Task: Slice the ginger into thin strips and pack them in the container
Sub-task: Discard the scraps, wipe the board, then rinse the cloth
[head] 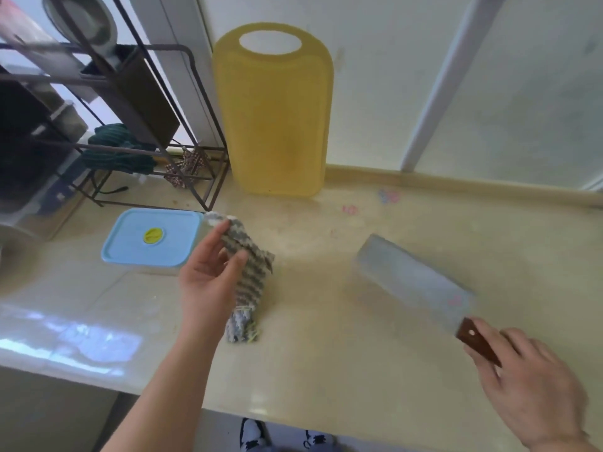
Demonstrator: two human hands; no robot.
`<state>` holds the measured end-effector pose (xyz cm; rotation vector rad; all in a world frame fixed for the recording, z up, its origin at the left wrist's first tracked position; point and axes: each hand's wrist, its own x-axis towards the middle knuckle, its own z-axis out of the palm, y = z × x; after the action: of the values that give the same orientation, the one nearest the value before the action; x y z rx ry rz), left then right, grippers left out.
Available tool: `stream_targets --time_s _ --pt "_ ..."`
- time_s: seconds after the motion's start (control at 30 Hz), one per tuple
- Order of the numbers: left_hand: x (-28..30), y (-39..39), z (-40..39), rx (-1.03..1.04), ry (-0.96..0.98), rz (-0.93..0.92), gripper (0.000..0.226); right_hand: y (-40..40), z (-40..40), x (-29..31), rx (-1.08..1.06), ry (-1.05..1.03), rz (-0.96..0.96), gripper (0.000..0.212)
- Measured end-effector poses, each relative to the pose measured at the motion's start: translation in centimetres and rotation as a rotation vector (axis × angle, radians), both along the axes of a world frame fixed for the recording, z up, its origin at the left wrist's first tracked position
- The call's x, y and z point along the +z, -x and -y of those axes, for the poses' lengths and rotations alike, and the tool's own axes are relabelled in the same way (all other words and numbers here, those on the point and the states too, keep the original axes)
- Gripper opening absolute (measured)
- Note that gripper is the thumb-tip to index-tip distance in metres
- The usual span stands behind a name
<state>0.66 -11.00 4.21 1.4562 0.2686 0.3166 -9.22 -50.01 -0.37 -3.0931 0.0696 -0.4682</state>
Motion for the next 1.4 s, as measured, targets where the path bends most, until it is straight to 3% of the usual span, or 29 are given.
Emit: stream_targets --time_s 0.07,0.17,0.27,0.5,0.7,0.73,0.8,0.83,0.9,0.93,0.97,1.03,1.07,1.1,1.17,1.23,1.3,1.4 --pt "0.3 -0.1 0.4 0.013 0.024 0.032 0.053 -0.1 1.8 -0.8 -0.167 -0.098 -0.055 0.047" --pt "0.6 -0.6 1.2 0.015 0.037 0.065 0.053 -1.3 3.9 -1.8 -0.341 -0.193 -0.134 0.03" --pt "0.9 -1.1 2.2 -0.001 0.036 0.086 0.053 -2.8 5.0 -3.1 -0.442 -0.235 -0.183 0.035" --pt "1.8 -2.2 5.3 -0.045 0.071 0.098 0.053 -4.5 5.8 -6.1 -0.432 -0.225 -0.12 0.036" --pt "3.4 -3.4 8.3 -0.125 0.066 0.095 0.051 -4.3 5.3 -5.4 -0.545 -0.265 -0.197 0.044" --pt "3.9 -3.5 8.8 -0.144 0.063 0.101 0.051 -4.7 4.8 -4.7 -0.535 -0.271 -0.167 0.05" --pt "4.9 -3.8 10.0 -0.205 0.079 0.109 0.05 -6.4 2.3 -2.5 -0.301 -0.335 -0.064 0.074" --pt "5.4 -4.0 10.8 -0.246 0.101 0.11 0.049 -7.7 0.3 -0.8 -0.11 -0.412 -0.096 0.091" --pt "6.5 -4.9 12.6 -0.34 0.155 0.116 0.046 -10.3 -4.4 2.2 0.177 -0.724 -0.371 0.117" --pt "6.9 -5.6 13.5 -0.379 0.181 0.13 0.045 -11.4 -6.2 3.2 0.234 -0.893 -0.481 0.116" --pt "7.3 -6.4 14.4 -0.407 0.21 0.144 0.044 -12.4 -7.2 3.5 0.26 -1.017 -0.515 0.1" --pt "7.5 -8.3 15.7 -0.437 0.247 0.163 0.043 -13.8 -6.7 3.5 0.171 -1.108 -0.258 0.039" --pt "7.3 -9.3 16.3 -0.448 0.246 0.161 0.043 -14.0 -5.6 3.6 0.091 -1.127 -0.075 0.024" --pt "6.7 -10.4 16.9 -0.461 0.221 0.148 0.044 -14.1 -4.1 4.0 0.011 -1.157 0.1 0.024" --pt "4.7 -12.2 18.4 -0.485 0.054 0.11 0.046 -13.8 -0.7 4.5 -0.095 -1.027 0.349 0.033" --pt "1.5 -13.7 20.4 -0.521 -0.25 0.071 0.039 -13.3 2.2 3.5 -0.169 -0.659 0.394 0.035" --pt "-2.1 -14.7 22.2 -0.592 -0.623 0.041 0.027 -12.8 4.1 0.8 -0.164 -0.385 0.246 0.032" --pt "-7.0 -15.0 23.3 -0.749 -1.095 -0.018 0.028 -11.3 4.0 -3.7 -0.076 -0.177 -0.018 0.026"
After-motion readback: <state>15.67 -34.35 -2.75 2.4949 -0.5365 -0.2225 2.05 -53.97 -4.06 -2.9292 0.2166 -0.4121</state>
